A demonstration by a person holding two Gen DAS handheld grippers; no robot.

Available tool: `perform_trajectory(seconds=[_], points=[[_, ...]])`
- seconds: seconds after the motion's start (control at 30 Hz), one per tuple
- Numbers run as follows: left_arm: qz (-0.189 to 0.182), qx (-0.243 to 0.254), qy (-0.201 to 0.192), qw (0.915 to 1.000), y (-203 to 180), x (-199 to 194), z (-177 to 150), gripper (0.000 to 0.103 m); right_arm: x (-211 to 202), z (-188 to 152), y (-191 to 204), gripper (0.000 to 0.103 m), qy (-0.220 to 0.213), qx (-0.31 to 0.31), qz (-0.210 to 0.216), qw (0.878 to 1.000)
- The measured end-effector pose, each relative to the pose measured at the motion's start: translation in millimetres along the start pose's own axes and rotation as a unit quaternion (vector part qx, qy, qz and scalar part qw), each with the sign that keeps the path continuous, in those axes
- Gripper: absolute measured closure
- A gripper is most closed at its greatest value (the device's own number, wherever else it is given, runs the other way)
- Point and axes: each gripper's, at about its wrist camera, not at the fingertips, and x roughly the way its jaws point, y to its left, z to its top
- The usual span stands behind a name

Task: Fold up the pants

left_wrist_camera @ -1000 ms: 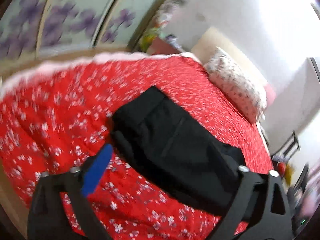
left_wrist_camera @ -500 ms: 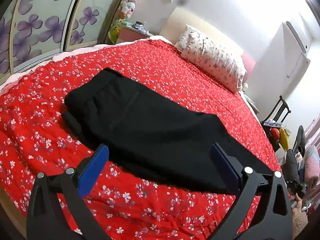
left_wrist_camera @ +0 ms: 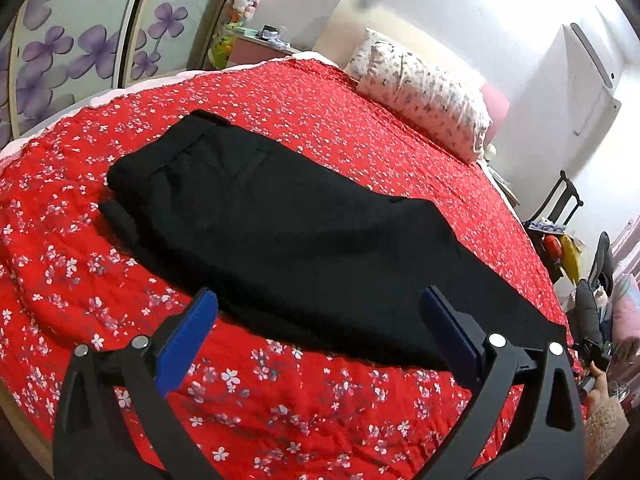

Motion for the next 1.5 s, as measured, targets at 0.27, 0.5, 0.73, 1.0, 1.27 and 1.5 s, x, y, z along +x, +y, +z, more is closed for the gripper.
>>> perform_trajectory(seconds=[0.27, 0.5, 0.73, 1.0, 1.27, 1.5], points=[[-0.007, -0.009, 0.007, 0.9999, 5.2, 0.1, -4.5, 0.002, -15.1, -7.1, -7.3, 0.088, -0.015, 0.000, 0.088, 0.996], [-0.015, -0.016, 0.001, 0.9998, 7.9, -8.6, -6.1, 0.002, -51.6, -25.2, 57.6, 0.092, -0.033, -0.076, 0.177, 0.981], [-0.023, -0.025, -0.006, 0.9994, 13.7, -21.4, -10.6, 0.002, -76.9, -97.8, 171.1, 0.092, 0.005, -0.195, 0.255, 0.947], [-0.031, -0.031, -0.005, 0.9991, 19.5, -32.8, -18.9, 0.002, -46.0, -294.7, 260.4, 0.093, 0.146, -0.359, 0.281, 0.878], [-0.023, -0.014, 0.004, 0.9996, 28.7, -42.1, -31.3, 0.002, 8.6, -408.8, 240.8, 0.092, 0.203, -0.442, 0.166, 0.858], [-0.039, -0.026, 0.013, 0.9988, 34.2, -41.5, -32.0, 0.002, -20.9, -415.6, 260.3, 0.093, 0.170, -0.434, 0.208, 0.860]])
